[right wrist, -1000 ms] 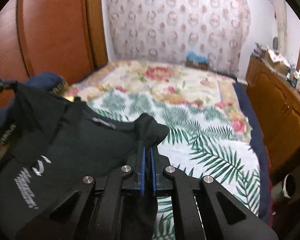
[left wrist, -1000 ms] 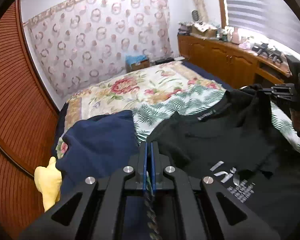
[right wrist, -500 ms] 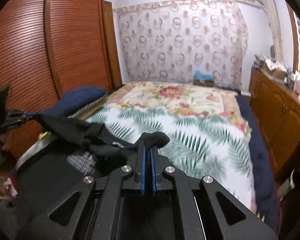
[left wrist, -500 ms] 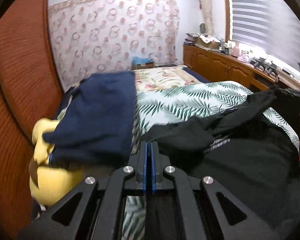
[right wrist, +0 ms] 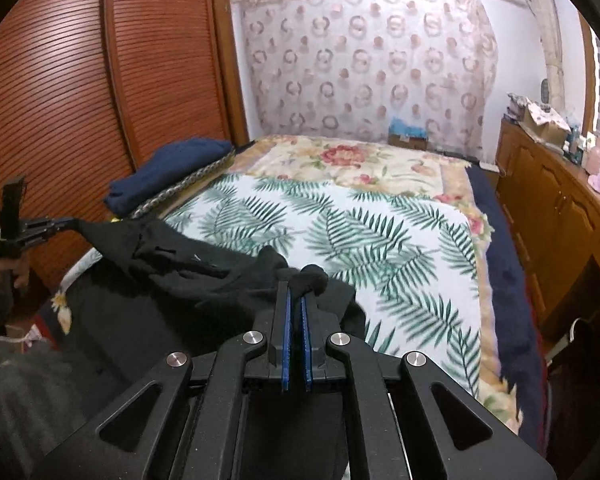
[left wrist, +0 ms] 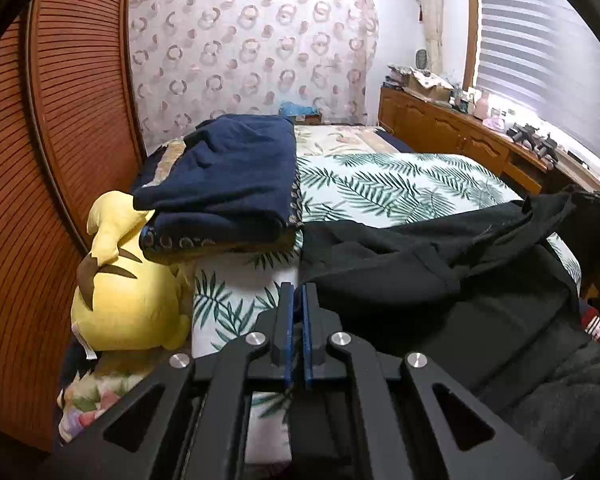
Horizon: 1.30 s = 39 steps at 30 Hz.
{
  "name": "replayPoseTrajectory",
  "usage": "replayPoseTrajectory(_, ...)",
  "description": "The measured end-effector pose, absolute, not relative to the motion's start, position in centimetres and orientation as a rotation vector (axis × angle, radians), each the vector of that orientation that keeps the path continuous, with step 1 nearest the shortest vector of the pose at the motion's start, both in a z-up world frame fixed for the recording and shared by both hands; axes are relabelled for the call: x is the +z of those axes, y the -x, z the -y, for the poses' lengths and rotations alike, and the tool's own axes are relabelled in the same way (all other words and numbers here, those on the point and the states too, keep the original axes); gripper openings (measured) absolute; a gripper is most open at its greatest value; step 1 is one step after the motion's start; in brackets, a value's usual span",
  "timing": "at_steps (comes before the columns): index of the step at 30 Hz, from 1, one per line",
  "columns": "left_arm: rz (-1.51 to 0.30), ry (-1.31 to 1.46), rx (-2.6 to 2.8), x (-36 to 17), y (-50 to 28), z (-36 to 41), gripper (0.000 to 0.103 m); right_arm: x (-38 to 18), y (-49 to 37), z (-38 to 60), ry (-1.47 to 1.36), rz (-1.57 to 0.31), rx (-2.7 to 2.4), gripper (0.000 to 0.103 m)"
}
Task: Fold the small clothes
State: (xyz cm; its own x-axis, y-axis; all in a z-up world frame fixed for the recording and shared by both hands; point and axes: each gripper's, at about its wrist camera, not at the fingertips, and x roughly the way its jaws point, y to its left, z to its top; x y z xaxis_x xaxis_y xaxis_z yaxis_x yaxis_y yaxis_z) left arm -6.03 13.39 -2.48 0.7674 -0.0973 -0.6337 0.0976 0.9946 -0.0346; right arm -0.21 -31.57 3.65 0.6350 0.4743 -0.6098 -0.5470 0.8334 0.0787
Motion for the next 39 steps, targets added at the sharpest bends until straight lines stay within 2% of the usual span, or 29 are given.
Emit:
replayPoseTrajectory(2,-0.688,-0.018,-0.098,-2.4,6.1,-13.3,0.012,3.3,1.0,31.7,0.12,-0.692,0.59,0.002)
replayPoseTrajectory(4,-0.683,-0.029,-0.087,-2.4,6.0,-13.4,0.026,2.3,1.7,31.5,0.137,-0.741,0.597,0.002)
replayPoseTrajectory(5,-0.681,-0.026,-0.087,-2.4,5.8,-13.5,0.026,1.5,1.9,31.5,0.153,-0.761,0.586,0.003)
replayPoseTrajectory(8,-0.694,-0.032,-0.101,-2.7,4.0,-13.2,0.03,0.1,1.7,31.3,0.178,-0.786,0.555,0.015)
replayPoseTrajectory(9,-0.698,-0.032,-0.11,-2.9,3.3,-13.1,0.031,0.0,1.5,31.4,0.187,-0.784,0.53,0.025)
replayPoseTrajectory(11,-0.712,-0.024,-0.141,-3.3,1.6,-12.7,0.032,0.0,0.7,31.6,0.196,-0.765,0.501,0.034)
replayPoseTrajectory(13,-0.729,-0.024,-0.158,-3.7,0.0,-12.4,0.033,-0.1,-0.1,31.5,0.202,-0.751,0.493,0.039)
replayPoseTrajectory(14,-0.734,-0.03,-0.163,-3.8,-0.8,-12.1,0.033,-0.1,-0.5,31.7,0.206,-0.749,0.488,0.046)
replayPoseTrajectory(15,-0.743,-0.032,-0.173,-4.0,-1.8,-11.9,0.033,-0.3,-1.1,31.5,0.215,-0.745,0.478,0.05)
replayPoseTrajectory(22,-0.868,-0.008,-0.221,-6.8,-7.1,-11.4,0.034,-2.4,-5.9,30.1,0.211,-0.777,0.475,0.058)
replayPoseTrajectory(28,-0.925,-0.012,-0.201,-8.8,-8.0,-11.8,0.034,-5.1,-8.9,29.5,0.188,-0.84,0.475,0.06)
replayPoseTrajectory(35,-0.949,-0.027,-0.202,-9.5,-8.2,-11.8,0.036,-6.3,-9.9,29.7,0.187,-0.871,0.452,0.071)
replayPoseTrajectory(39,-0.947,-0.012,-0.212,-9.3,-8.2,-12.0,0.036,-6.8,-10.1,29.6,0.177,-0.886,0.457,0.071)
